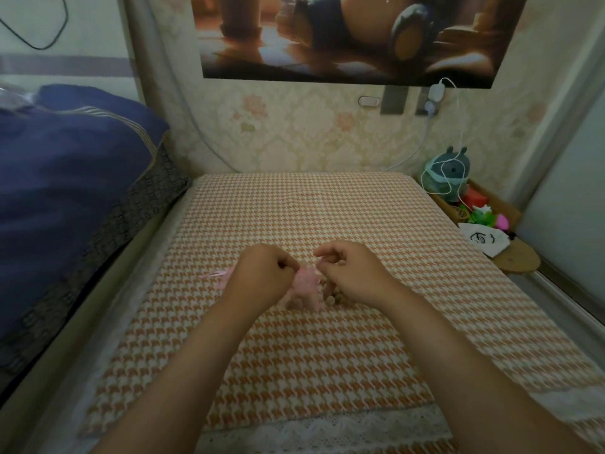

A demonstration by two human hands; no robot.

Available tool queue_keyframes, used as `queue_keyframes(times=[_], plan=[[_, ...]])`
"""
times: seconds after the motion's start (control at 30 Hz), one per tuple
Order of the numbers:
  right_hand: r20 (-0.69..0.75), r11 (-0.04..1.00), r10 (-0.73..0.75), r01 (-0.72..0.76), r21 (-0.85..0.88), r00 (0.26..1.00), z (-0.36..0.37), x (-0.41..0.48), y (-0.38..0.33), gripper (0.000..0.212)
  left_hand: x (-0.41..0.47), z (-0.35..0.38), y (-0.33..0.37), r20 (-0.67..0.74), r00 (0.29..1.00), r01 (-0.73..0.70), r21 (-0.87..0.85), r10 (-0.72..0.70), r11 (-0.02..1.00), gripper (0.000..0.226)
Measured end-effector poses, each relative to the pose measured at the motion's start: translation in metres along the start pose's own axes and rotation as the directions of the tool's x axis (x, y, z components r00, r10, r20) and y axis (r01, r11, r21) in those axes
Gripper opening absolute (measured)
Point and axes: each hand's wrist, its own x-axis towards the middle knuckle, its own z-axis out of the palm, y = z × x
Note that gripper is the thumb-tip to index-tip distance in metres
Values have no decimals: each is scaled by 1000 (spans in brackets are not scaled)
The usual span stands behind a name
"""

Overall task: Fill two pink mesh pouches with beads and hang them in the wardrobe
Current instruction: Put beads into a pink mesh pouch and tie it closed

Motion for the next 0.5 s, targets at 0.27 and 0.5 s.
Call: queue_keyframes(times=[0.27,0.5], plan=[[-25,857,-5,-9,-515,1000,24,26,25,24,4,-10,-28,72,997,14,49,-18,999,19],[78,762,-95,123,-635,992,47,44,27,23,7,-12,-38,120,992,-43,40,38,998,24]])
